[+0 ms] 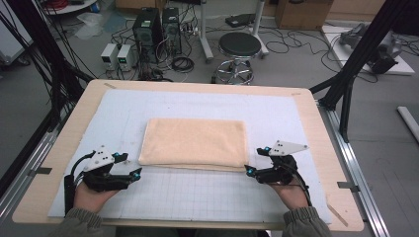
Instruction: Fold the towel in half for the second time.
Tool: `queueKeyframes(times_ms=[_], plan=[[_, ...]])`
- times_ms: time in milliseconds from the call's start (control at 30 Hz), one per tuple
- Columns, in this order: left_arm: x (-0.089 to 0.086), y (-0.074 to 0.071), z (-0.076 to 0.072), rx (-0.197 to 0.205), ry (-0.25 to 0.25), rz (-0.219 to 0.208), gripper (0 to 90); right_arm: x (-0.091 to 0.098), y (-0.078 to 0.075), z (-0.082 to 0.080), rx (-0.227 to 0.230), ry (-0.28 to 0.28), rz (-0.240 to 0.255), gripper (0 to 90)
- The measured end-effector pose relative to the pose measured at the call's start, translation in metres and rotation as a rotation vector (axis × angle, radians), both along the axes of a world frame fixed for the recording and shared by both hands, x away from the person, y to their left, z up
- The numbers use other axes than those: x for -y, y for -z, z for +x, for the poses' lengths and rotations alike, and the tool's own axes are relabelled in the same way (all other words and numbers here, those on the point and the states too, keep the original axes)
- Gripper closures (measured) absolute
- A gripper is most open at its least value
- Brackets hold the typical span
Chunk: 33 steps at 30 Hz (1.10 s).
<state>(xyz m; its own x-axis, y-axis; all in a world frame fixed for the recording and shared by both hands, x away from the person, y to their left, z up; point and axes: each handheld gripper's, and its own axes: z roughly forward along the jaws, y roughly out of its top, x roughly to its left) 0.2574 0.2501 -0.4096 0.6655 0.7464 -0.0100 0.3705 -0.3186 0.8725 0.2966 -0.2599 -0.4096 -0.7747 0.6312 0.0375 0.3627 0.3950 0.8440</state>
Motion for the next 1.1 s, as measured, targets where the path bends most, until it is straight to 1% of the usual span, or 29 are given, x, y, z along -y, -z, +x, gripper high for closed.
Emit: queueKeyframes(times_ms=[67, 200, 400, 533, 567, 600, 633, 900, 933, 1033, 1100], plan=[[0.0, -0.001, -0.002, 0.002, 0.003, -0.001, 24.2, 0.002, 0.0, -0.002, 0.003, 0.001, 0.006, 19.5], [0.002, -0.001, -0.008, -0.001, 0.004, 0.002, 22.5, 0.007, 0.001, -0.008, -0.006, 0.004, 0.018, 18.1], [0.002, -0.002, -0.013, 0.007, 0.009, 0.004, 21.0, 0.011, 0.003, -0.015, -0.004, 0.02, 0.019, 16.2], [0.001, -0.002, -0.016, 0.005, 0.004, 0.007, 20.1, 0.013, 0.003, -0.019, -0.009, 0.018, 0.026, 15.8], [0.0, -0.002, -0.017, 0.005, 0.005, 0.007, 19.6, 0.014, 0.003, -0.02, -0.004, 0.017, 0.027, 15.5], [0.0, -0.002, -0.018, 0.006, 0.003, 0.008, 19.5, 0.014, 0.003, -0.021, -0.012, 0.02, 0.027, 15.2], [0.0, -0.002, -0.019, 0.009, 0.004, 0.01, 19.4, 0.015, 0.004, -0.022, -0.005, 0.019, 0.025, 14.9], [-0.002, -0.002, -0.025, 0.017, 0.004, 0.017, 18.5, 0.021, 0.003, -0.03, 0.003, 0.032, 0.029, 13.5], [-0.002, -0.002, -0.026, 0.016, 0.001, 0.011, 18.4, 0.022, 0.003, -0.032, 0.003, 0.033, 0.033, 13.4], [-0.003, -0.002, -0.028, 0.017, 0.004, 0.024, 18.4, 0.025, 0.003, -0.035, 0.002, 0.041, 0.039, 13.2], [-0.004, -0.002, -0.029, 0.018, 0.0, 0.023, 18.4, 0.026, 0.002, -0.038, 0.003, 0.042, 0.043, 13.2]])
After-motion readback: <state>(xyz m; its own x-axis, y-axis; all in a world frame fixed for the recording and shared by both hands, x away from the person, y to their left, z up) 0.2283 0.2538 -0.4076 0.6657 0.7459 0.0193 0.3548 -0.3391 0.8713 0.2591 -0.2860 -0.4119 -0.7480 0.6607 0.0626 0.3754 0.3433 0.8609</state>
